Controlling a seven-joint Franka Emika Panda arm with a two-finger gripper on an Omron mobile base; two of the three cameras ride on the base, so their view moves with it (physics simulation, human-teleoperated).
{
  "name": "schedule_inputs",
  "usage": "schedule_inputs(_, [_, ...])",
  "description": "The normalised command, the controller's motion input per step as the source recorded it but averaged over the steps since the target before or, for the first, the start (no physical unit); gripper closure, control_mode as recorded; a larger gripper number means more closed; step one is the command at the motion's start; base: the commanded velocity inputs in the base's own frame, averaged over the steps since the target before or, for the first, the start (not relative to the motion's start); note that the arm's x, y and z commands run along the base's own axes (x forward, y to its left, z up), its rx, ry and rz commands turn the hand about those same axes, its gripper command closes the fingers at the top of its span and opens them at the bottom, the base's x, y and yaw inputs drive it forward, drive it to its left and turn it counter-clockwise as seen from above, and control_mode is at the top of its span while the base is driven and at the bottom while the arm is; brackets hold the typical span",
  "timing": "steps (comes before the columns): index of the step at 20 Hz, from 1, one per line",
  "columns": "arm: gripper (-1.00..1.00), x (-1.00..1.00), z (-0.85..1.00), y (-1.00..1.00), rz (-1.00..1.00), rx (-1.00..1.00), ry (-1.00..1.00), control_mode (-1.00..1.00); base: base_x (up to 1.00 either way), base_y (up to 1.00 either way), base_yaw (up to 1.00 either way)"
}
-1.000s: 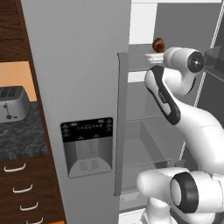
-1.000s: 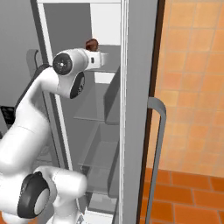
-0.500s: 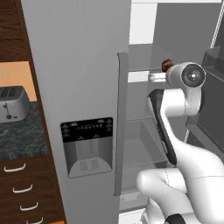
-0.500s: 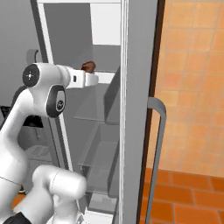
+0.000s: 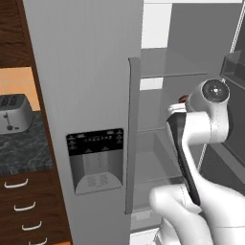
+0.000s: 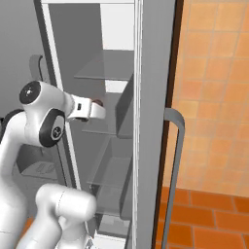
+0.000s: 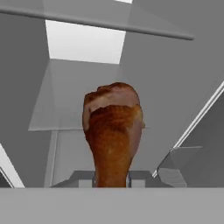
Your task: Place one corn and one chicken drumstick in each tupperware on the nearby counter, to pack two identical lunches.
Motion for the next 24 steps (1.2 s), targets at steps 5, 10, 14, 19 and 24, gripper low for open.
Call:
schedule_inputs(5, [1.0, 0.0, 0.0, 0.0, 0.0, 0.0, 0.0, 1.0, -0.99, 0.23, 0.46])
schedule_inputs(10, [1.0, 0.0, 0.0, 0.0, 0.0, 0.0, 0.0, 1.0, -0.42, 0.7, 0.68])
schedule_inputs(14, [1.0, 0.0, 0.0, 0.0, 0.0, 0.0, 0.0, 1.0, 0.48, 0.98, 0.51])
schedule_inputs(19, [1.0, 0.0, 0.0, 0.0, 0.0, 0.0, 0.0, 1.0, 0.92, 1.0, 0.31])
schedule_inputs(24, [1.0, 0.0, 0.0, 0.0, 0.0, 0.0, 0.0, 1.0, 1.0, 1.0, 0.02])
